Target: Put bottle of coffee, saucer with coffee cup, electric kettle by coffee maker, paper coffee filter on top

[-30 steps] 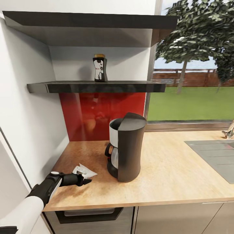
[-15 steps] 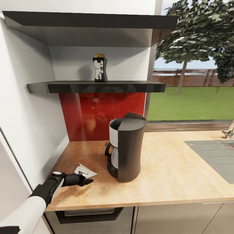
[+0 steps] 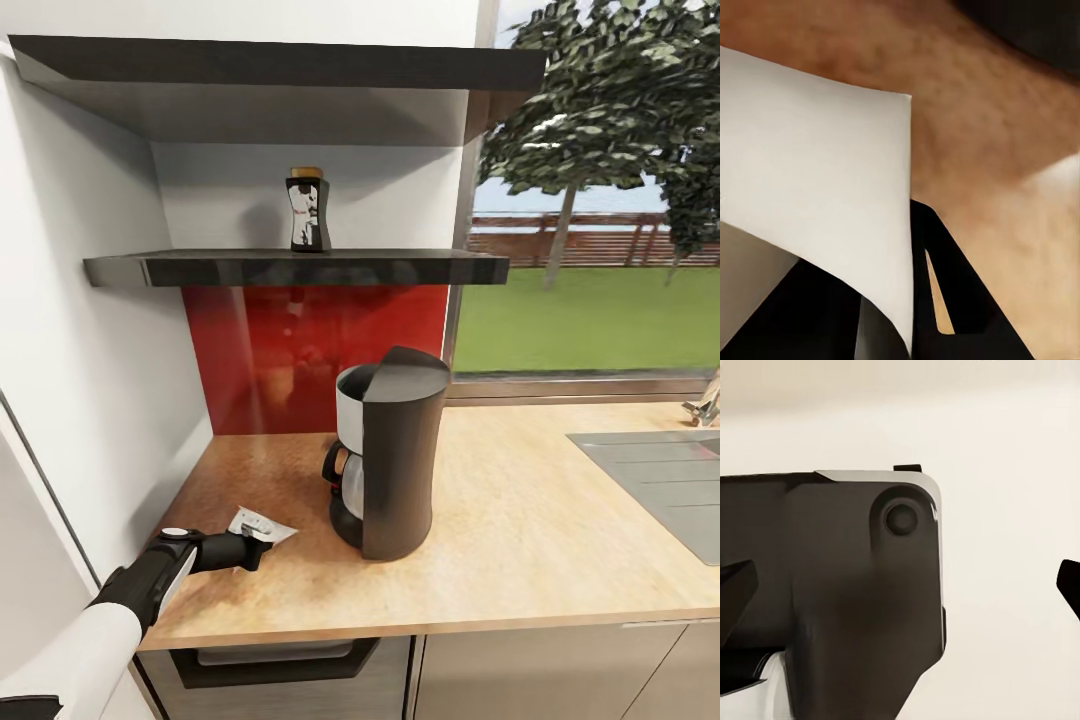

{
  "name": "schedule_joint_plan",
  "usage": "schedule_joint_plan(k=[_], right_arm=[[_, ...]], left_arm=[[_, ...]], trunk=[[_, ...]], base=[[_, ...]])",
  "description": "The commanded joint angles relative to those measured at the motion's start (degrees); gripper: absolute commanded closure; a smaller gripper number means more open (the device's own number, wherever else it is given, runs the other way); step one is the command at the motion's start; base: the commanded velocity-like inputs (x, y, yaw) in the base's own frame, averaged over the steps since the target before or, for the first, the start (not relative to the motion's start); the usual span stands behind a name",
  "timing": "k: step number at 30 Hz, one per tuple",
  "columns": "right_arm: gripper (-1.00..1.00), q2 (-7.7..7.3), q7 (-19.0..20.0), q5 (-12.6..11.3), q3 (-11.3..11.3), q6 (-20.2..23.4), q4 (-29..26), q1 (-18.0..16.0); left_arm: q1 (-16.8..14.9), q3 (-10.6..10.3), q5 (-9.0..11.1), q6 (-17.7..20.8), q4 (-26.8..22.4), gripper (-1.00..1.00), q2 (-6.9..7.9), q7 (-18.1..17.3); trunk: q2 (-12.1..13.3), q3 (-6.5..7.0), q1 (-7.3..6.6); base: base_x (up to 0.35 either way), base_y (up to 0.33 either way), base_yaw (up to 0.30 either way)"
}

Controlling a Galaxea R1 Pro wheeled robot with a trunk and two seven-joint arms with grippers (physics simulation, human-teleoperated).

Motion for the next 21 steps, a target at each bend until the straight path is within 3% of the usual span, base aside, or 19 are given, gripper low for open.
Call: schedule_joint_plan(k=[1, 21], right_arm=[[-1.00, 0.02, 0.0, 0.0, -0.3, -0.2, 0.1, 0.0], [-1.00, 0.02, 0.0, 0.0, -0.3, -0.2, 0.1, 0.0]], left_arm=[[0.0, -0.1, -1.6, 0.1, 0.0, 1.00, 0.04, -0.1], [-0.7, -0.2, -1.4, 0.6, -1.3, 1.00, 0.04, -0.6]], trunk=[[0.0, -0.05, 0.03], [0.0, -0.05, 0.03]], base=[[0.000, 0.000, 0.000], [0.000, 0.000, 0.000]])
